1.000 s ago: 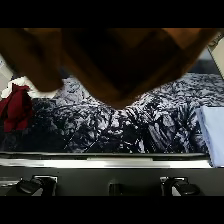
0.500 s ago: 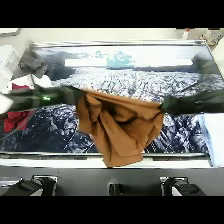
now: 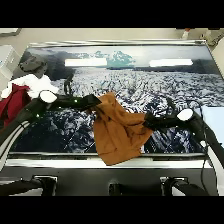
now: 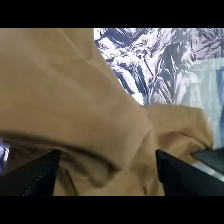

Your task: Fold the clothes and pants, and hang the long-sleeved shirts on hangers.

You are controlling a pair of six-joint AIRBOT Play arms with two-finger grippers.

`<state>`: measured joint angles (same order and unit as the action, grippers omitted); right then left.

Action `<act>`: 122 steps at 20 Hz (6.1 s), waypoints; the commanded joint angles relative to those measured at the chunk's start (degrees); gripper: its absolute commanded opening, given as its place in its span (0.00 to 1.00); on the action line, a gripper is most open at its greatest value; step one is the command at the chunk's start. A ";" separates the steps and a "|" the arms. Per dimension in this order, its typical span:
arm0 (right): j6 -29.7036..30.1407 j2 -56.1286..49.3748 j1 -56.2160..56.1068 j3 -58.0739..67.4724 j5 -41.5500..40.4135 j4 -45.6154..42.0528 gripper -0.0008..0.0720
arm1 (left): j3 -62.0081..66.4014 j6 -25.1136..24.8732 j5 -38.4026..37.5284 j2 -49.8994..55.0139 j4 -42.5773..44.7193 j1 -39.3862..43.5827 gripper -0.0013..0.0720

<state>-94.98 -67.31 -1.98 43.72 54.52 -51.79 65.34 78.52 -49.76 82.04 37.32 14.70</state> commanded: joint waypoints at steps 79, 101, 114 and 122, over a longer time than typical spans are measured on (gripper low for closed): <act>9.94 -13.53 16.65 4.83 26.25 -5.60 0.98 | -24.28 -1.20 -26.60 -3.65 20.70 -34.93 0.88; 16.06 -6.16 7.02 59.12 21.18 -3.43 0.06 | 20.70 -0.61 2.89 -35.74 3.58 -23.74 0.05; 18.45 16.50 6.95 75.41 13.99 -5.70 0.06 | 30.42 2.14 8.74 -46.49 11.23 -21.51 0.05; 9.29 -2.51 6.95 47.19 17.38 -9.92 0.06 | 9.66 8.33 -4.39 -24.79 21.24 -21.42 0.05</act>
<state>-82.94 -62.72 4.93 101.78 76.90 -61.52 82.96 86.41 -52.31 49.19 56.18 -6.72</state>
